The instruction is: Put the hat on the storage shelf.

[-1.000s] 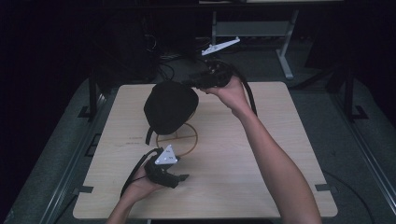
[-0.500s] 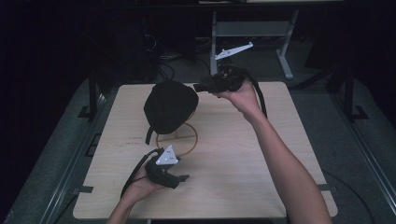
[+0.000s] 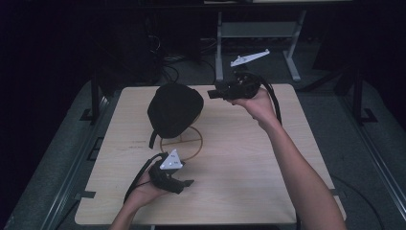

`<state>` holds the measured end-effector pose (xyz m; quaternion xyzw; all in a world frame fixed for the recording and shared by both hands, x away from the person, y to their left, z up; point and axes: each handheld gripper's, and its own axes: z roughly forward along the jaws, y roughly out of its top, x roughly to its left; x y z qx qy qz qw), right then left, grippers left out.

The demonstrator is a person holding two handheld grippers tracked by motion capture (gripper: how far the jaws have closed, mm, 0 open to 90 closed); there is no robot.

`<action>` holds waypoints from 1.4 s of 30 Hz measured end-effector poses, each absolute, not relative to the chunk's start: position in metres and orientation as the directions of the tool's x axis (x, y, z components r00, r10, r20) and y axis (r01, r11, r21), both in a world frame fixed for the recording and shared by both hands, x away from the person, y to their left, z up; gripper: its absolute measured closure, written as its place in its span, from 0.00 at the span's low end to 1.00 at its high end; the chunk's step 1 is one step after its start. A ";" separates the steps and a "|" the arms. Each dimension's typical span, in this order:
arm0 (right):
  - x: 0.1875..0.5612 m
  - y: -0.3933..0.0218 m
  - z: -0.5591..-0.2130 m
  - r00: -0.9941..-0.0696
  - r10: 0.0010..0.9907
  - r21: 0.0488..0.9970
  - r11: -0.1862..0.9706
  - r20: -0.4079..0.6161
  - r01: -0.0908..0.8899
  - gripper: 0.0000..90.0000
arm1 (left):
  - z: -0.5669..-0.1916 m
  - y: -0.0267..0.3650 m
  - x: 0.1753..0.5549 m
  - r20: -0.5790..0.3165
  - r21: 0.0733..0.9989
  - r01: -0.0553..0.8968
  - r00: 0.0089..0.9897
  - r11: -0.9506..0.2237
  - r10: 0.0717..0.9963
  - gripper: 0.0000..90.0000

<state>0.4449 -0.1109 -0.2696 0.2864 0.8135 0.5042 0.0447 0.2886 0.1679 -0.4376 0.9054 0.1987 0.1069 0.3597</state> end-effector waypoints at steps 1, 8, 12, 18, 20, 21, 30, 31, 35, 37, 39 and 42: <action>0.445 -0.112 -0.271 -0.830 0.512 0.844 0.327 0.219 0.425 0.52 | -0.438 0.168 0.289 0.052 0.692 0.282 0.899 -0.664 0.436 0.32; 0.443 -0.121 -0.280 -0.823 0.516 0.838 0.320 0.237 0.442 0.52 | -0.438 0.166 0.288 0.054 0.688 0.281 0.900 -0.669 0.433 0.32; 0.442 -0.129 -0.286 -0.817 0.524 0.834 0.318 0.241 0.450 0.51 | -0.438 0.166 0.287 0.060 0.685 0.280 0.898 -0.673 0.435 0.32; 0.437 -0.142 -0.294 -0.804 0.537 0.828 0.308 0.255 0.469 0.51 | -0.438 0.167 0.288 0.060 0.684 0.284 0.896 -0.672 0.439 0.32; 0.436 -0.146 -0.296 -0.801 0.542 0.827 0.305 0.257 0.472 0.51 | -0.438 0.167 0.288 0.057 0.683 0.287 0.895 -0.671 0.442 0.32; 0.435 -0.150 -0.299 -0.799 0.544 0.825 0.306 0.258 0.475 0.51 | -0.438 0.167 0.288 0.059 0.683 0.287 0.895 -0.672 0.442 0.32; 0.430 -0.165 -0.308 -0.785 0.558 0.817 0.299 0.270 0.494 0.50 | -0.438 0.167 0.288 0.058 0.685 0.288 0.894 -0.669 0.444 0.32; 0.430 -0.168 -0.309 -0.784 0.560 0.818 0.298 0.267 0.491 0.50 | -0.438 0.167 0.288 0.056 0.685 0.290 0.894 -0.668 0.445 0.32; 0.426 -0.177 -0.313 -0.778 0.568 0.815 0.296 0.269 0.499 0.49 | -0.439 0.166 0.287 0.057 0.683 0.289 0.894 -0.671 0.444 0.32; 0.425 -0.180 -0.313 -0.773 0.571 0.814 0.290 0.276 0.504 0.49 | -0.439 0.165 0.287 0.058 0.681 0.288 0.895 -0.674 0.441 0.32; 0.423 -0.185 -0.315 -0.771 0.574 0.815 0.286 0.275 0.504 0.48 | -0.439 0.165 0.287 0.060 0.678 0.286 0.897 -0.677 0.439 0.32; 0.421 -0.191 -0.317 -0.767 0.578 0.815 0.281 0.278 0.506 0.48 | -0.440 0.165 0.288 0.063 0.675 0.285 0.897 -0.680 0.438 0.32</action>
